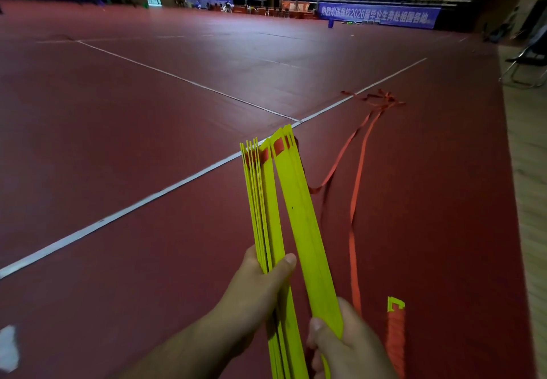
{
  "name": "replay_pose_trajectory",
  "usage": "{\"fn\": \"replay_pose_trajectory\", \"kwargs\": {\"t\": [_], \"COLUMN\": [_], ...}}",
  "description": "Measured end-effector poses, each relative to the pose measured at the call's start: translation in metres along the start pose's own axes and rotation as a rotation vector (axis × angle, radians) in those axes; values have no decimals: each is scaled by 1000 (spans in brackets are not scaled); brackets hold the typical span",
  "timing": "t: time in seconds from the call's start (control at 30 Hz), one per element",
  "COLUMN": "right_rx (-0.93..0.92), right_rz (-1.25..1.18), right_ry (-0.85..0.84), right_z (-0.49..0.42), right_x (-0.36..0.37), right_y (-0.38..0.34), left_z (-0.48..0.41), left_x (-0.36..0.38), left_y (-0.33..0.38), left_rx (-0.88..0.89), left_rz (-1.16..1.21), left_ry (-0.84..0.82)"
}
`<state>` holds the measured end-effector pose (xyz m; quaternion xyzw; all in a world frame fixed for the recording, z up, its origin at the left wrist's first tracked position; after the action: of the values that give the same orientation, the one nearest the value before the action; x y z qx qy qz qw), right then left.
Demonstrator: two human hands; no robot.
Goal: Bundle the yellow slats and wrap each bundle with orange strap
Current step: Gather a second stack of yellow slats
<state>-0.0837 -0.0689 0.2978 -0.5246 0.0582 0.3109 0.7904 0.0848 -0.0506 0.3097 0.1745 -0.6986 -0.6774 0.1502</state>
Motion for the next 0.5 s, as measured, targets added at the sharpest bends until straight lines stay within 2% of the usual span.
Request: {"fn": "replay_pose_trajectory", "kwargs": {"t": [0.17, 0.3, 0.4, 0.5], "right_rx": [64, 68, 104, 54], "right_rz": [-183, -249, -232, -172], "right_ry": [-6, 63, 50, 68], "right_z": [-3, -3, -2, -12], "right_x": [-8, -18, -13, -15], "right_y": [3, 3, 1, 5], "left_z": [1, 4, 3, -1], "left_x": [-7, -9, -12, -17], "left_y": [-6, -12, -13, -13], "left_rx": [-116, -222, -236, -243], "left_rz": [158, 333, 360, 390], "left_ry": [-4, -22, -21, -11]}}
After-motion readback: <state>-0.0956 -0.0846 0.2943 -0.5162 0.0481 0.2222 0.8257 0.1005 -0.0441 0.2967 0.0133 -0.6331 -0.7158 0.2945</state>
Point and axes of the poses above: each hand's wrist, its own z-axis away from the middle knuckle, its own x-axis out of the palm, y = z × x, the point moved 7 cm from there along -z, towards the middle knuckle, and after that the axes turned 14 degrees about x, right-handed, at the moved point
